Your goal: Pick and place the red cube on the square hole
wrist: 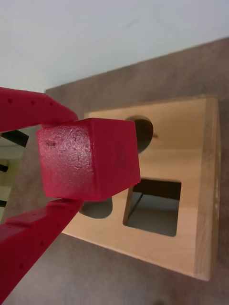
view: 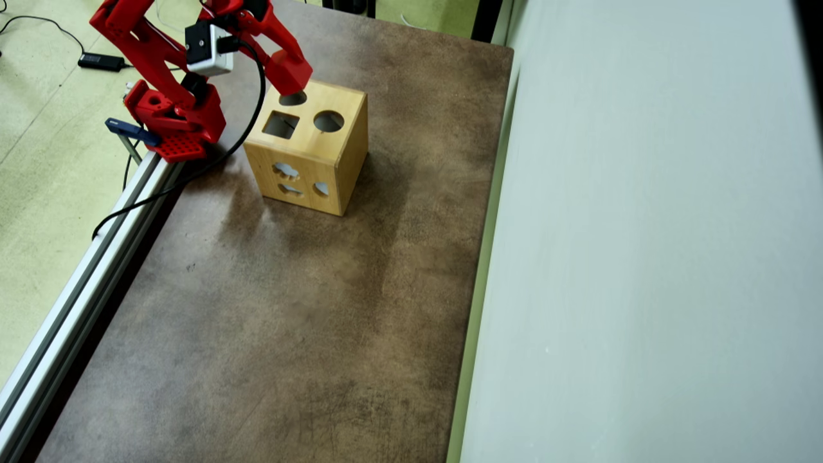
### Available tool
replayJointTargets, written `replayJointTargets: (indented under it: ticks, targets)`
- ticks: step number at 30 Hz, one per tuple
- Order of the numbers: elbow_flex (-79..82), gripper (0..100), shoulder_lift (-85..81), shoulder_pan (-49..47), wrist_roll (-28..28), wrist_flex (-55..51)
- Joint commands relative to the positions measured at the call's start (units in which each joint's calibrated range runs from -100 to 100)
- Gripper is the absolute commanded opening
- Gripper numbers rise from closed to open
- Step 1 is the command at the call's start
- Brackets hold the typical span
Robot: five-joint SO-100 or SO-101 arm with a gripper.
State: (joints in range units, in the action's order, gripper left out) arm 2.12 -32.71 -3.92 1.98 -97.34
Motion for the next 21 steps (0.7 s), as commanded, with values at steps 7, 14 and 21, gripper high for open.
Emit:
replayJointTargets:
  ticks: [7,14,21]
  targets:
    - [4.23,2,-1.13,0.50,-0.20,-0.81]
    - [4.32,2,-1.13,0.57,-0.15,-0.89]
    - [4.41,2,-1.05,0.57,-0.05,-0.89]
